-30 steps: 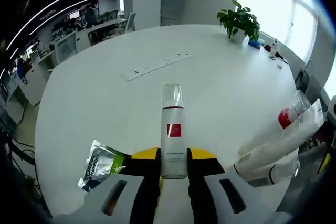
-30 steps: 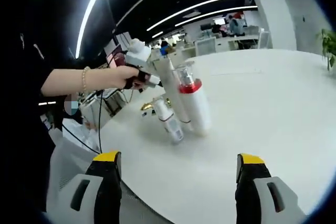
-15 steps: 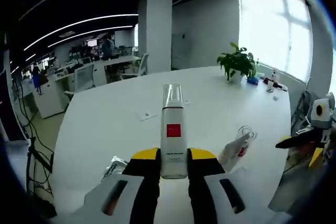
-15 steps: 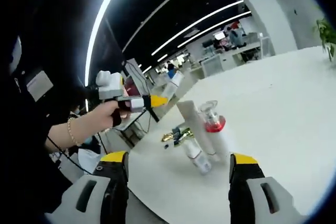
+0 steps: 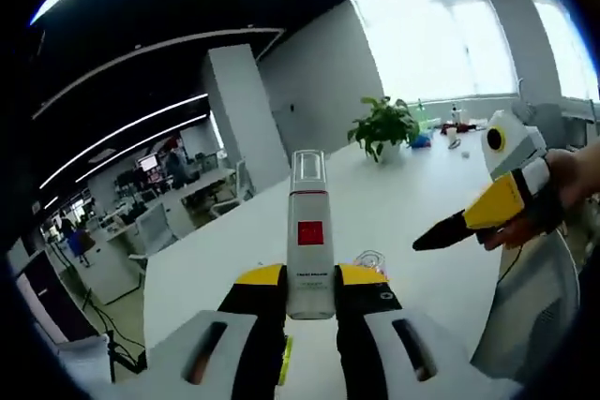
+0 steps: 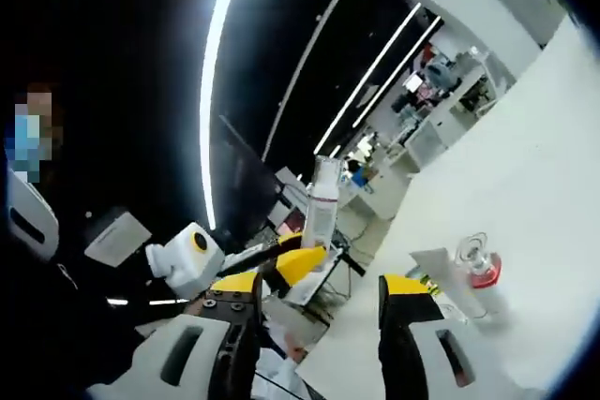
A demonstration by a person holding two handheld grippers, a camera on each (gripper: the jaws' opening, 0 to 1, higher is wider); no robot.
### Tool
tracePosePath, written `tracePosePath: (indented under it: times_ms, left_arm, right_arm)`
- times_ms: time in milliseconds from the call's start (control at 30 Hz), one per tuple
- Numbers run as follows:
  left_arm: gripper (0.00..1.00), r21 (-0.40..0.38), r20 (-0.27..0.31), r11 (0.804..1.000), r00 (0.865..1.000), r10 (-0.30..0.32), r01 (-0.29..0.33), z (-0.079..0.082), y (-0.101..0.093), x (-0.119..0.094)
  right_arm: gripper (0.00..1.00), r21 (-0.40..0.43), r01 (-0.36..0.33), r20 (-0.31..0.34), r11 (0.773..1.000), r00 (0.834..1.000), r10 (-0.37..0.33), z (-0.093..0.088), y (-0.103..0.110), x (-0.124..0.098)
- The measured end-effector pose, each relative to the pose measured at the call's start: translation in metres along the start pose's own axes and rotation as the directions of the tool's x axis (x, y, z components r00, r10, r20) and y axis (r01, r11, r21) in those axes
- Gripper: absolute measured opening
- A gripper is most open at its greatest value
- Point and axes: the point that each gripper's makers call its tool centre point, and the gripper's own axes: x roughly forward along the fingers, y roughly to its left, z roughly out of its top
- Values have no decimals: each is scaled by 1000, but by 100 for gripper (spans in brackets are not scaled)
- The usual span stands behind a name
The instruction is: Arrange the skincare products in the storage area until every visible bottle or jar stands upright without overlapping.
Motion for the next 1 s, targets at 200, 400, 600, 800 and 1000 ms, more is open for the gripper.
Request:
tracePosePath:
  times_ms: [200,400,600,800,1000]
  left_arm:
    - [20,54,25,999,1000,5,-6,17,-22,-19]
    - [20,73,42,997,999,-17,14,22,-40,-33]
    - [20,134,30,991,1000,-7,3,21,-46,-46]
    - [20,151,10,988,1000,8,-9,16,-49,-53]
    - [20,120,16,993,1000,3,-5,17,-52,-55]
  right_arm:
    - [52,36,-67,32,997,997,65,8,21,13]
    - [52,123,-109,91,986,991,98,16,30,22]
    - [37,105,-116,92,988,990,106,12,37,24]
    - [26,95,-135,87,986,988,127,8,45,21]
    - [14,77,-151,85,985,986,145,8,53,19]
